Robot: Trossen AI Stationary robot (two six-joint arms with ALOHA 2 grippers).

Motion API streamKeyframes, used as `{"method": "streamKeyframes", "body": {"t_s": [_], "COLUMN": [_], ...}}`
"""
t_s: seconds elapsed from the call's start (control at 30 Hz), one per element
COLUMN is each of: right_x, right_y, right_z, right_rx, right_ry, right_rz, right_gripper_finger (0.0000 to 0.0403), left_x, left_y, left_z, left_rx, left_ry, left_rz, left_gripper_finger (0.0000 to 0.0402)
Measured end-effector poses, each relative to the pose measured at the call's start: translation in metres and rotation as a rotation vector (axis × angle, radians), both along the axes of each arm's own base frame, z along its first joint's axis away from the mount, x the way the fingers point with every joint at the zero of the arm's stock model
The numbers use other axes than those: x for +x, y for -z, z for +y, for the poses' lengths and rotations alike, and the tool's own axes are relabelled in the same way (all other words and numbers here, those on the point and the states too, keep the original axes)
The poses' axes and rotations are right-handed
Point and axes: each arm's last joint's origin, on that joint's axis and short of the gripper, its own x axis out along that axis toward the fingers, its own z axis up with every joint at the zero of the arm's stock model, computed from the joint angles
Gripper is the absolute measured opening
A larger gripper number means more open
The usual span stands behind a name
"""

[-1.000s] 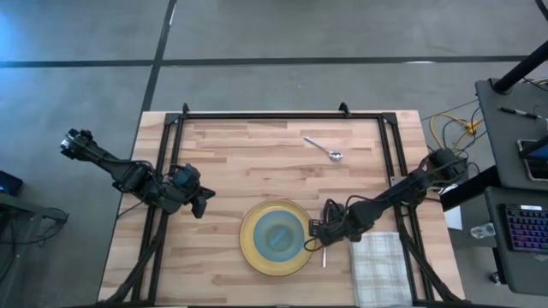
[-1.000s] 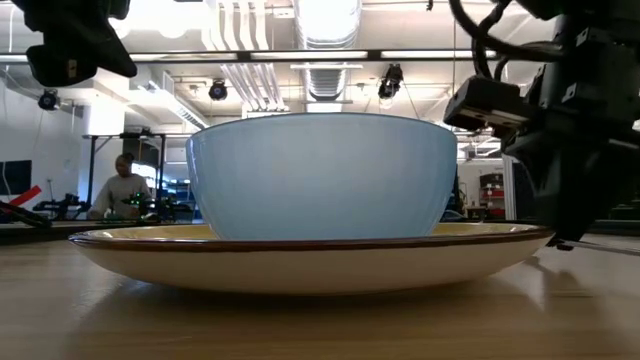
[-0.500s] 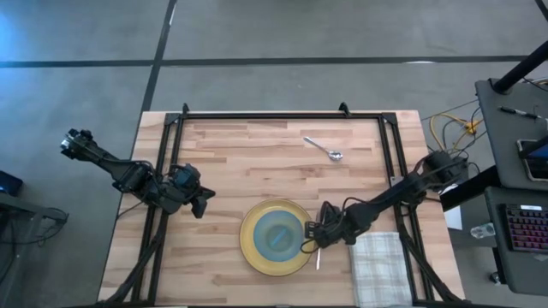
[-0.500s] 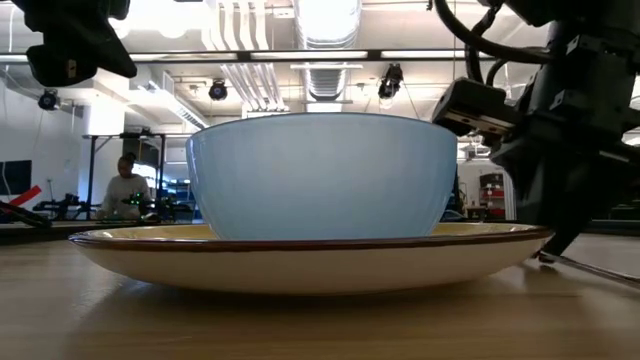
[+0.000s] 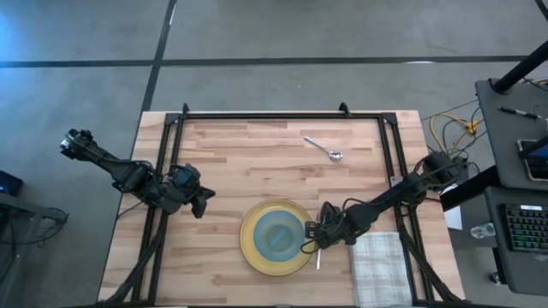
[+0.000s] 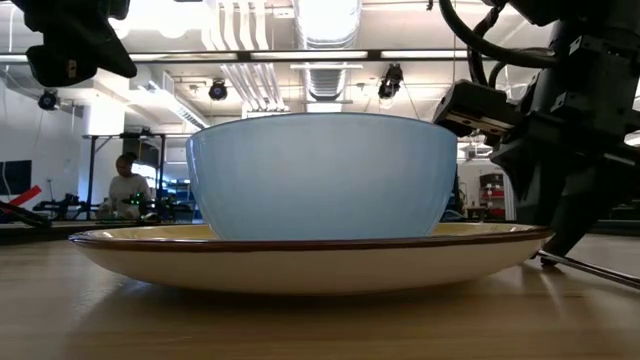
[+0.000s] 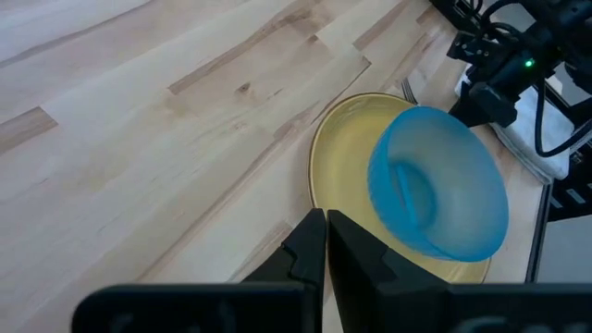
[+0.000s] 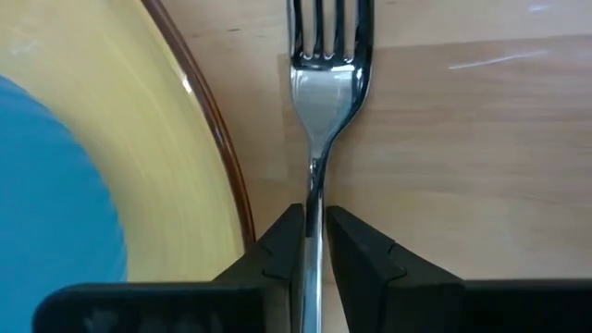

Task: Set table place
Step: Move the silver fork to the right side of the yellow plate on the table, then put the silver spoon into the blue bowl

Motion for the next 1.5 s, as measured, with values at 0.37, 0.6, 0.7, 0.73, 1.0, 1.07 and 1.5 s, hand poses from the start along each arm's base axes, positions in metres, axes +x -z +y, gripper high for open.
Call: {"method": "streamKeyframes", "body": {"t_s": [0.37, 0.6, 0.7, 0.73, 1.0, 1.07, 1.5], "right_x": [0.000, 0.002, 0.002, 0.002, 0.000, 0.002, 0.000], "right_y": [-0.002, -0.006, -0.010, -0.012, -0.055, -0.071, -0.135], "right_z": [-0.001, 0.000, 0.000, 0.000, -0.007, -0.014, -0.122], "right_rx": [-0.010, -0.015, -0.034, -0.044, -0.238, -0.293, -0.457], "right_ry": [0.004, 0.004, 0.007, 0.007, 0.005, -0.019, -0.222], "right_rz": [-0.003, -0.012, 0.008, 0.025, 0.127, 0.128, 0.140], "right_gripper_finger": [0.0053, 0.0075, 0.0084, 0.0087, 0.0092, 0.0090, 0.0081], "left_x": [0.000, 0.000, 0.000, 0.000, 0.000, 0.000, -0.002], "left_y": [0.000, 0.000, 0.000, 0.000, 0.000, 0.000, -0.003], "left_z": [0.000, 0.000, 0.000, 0.000, 0.000, 0.000, 0.001], "left_rx": [0.000, 0.000, 0.000, 0.000, -0.001, -0.001, -0.019], "left_ry": [0.000, 0.000, 0.000, 0.000, 0.000, 0.000, 0.001], "left_rz": [0.000, 0.000, 0.000, 0.000, -0.001, -0.002, -0.031], "left_gripper_finger": [0.0000, 0.0000, 0.0000, 0.0000, 0.0000, 0.0000, 0.0000]}}
